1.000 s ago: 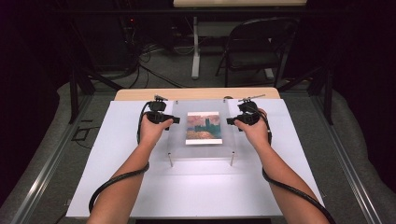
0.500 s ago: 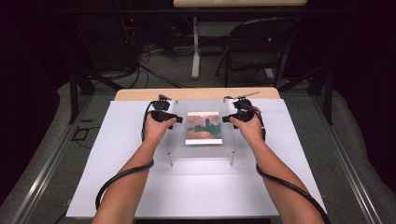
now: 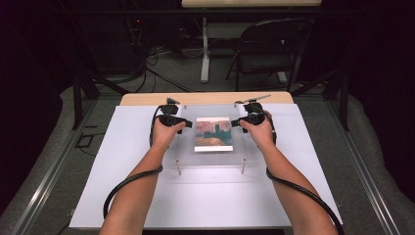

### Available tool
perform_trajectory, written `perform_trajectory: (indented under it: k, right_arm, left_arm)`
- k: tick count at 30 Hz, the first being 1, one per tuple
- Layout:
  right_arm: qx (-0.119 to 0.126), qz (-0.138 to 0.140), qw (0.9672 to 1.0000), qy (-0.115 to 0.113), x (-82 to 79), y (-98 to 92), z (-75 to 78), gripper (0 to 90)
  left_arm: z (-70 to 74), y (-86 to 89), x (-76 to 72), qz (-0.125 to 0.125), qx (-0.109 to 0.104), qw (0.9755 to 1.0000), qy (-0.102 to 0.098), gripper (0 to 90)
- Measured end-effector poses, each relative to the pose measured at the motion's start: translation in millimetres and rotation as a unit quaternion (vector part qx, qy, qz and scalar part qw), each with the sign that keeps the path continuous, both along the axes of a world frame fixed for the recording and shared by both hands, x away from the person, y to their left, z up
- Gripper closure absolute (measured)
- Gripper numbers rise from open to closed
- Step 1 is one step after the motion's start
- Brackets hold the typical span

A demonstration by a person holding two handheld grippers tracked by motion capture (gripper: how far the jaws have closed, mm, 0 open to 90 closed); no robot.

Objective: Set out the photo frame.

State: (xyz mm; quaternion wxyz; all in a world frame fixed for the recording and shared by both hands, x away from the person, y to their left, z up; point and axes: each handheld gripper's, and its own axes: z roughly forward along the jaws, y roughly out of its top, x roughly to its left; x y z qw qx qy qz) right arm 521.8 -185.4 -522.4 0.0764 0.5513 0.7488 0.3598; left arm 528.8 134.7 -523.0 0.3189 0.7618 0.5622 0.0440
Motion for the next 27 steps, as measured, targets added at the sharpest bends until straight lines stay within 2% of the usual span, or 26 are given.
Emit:
perform_trajectory:
  k: [3, 11, 22, 27]
  right_arm:
    - [0.007, -0.001, 1.0, 0.006, 1.3, -0.3, -1.0, 39.7]
    - [0.014, 0.0, 0.9997, 0.018, 2.4, -0.8, -3.3, 39.6]
    - [0.016, -0.004, 0.9993, 0.034, 3.2, 0.5, -4.2, 36.9]
    - [0.019, -0.006, 0.999, 0.04, 3.3, 0.1, -4.7, 36.2]
  left_arm:
    - [-0.8, 1.4, 1.1, 0.001, -0.006, 1.0, 0.003, 34.4]
    - [-1.1, 0.3, 1.1, 0.001, -0.004, 1.0, 0.002, 33.4]
    - [-2.4, 0.0, 0.0, 0.005, -0.014, 0.9997, 0.017, 29.2]
    - [-3.7, 1.2, -0.1, 0.009, -0.025, 0.9993, 0.026, 27.4]
